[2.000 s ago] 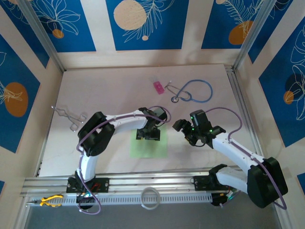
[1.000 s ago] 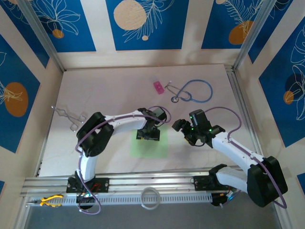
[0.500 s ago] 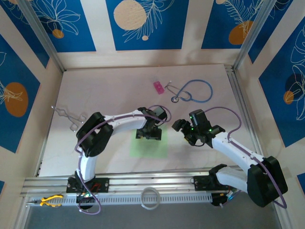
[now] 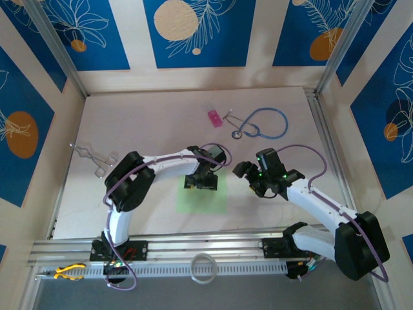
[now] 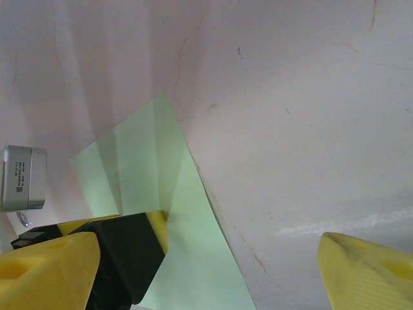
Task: Fold a paper plane with a square sheet of paper (pick it up from the middle)
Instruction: First fold the square sheet of paper in half at the center of the table.
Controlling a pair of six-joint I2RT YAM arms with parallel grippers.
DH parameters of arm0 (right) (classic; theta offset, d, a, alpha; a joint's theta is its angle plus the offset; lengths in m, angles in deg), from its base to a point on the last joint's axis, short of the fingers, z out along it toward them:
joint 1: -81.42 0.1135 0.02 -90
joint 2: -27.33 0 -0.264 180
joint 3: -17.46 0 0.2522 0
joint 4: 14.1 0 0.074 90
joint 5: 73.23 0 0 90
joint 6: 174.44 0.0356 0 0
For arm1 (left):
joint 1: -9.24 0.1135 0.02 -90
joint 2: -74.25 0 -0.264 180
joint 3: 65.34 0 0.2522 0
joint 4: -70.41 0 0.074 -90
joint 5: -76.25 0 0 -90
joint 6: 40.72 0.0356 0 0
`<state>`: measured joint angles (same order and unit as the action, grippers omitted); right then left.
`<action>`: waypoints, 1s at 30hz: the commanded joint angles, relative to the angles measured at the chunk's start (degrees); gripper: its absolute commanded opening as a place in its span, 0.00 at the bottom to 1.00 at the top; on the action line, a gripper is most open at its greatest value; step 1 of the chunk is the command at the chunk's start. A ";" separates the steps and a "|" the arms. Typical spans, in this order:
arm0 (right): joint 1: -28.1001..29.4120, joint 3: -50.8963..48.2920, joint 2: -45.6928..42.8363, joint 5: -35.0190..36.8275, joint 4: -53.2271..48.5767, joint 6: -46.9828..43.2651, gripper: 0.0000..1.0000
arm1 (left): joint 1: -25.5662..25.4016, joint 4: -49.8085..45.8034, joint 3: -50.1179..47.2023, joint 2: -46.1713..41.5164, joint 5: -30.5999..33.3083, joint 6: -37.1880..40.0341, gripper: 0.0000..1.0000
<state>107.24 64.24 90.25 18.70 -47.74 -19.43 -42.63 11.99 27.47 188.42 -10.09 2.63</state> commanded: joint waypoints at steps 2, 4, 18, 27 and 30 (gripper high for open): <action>0.23 0.74 0.34 -0.35 -1.04 0.73 0.88 | -0.51 -0.29 -1.44 1.75 -0.92 -0.63 0.75; 0.20 0.85 0.36 -0.35 -1.19 0.64 0.88 | -0.51 -0.25 -1.52 1.47 -0.90 -0.63 0.73; 0.18 0.83 0.19 -0.35 -1.09 0.78 0.88 | -0.51 0.02 -1.78 -1.71 1.30 -0.02 0.56; 0.27 0.86 0.01 -0.23 -1.30 0.84 0.88 | -0.55 3.95 -4.91 -7.29 2.83 0.13 0.36; 0.28 0.93 -0.16 -0.22 -1.40 0.82 0.88 | -0.55 6.08 -6.32 -9.87 2.96 0.50 0.35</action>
<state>107.24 64.24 90.25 18.70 -47.87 -19.43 -42.66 15.70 22.20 182.19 -8.52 3.08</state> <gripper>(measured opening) 0.879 0.347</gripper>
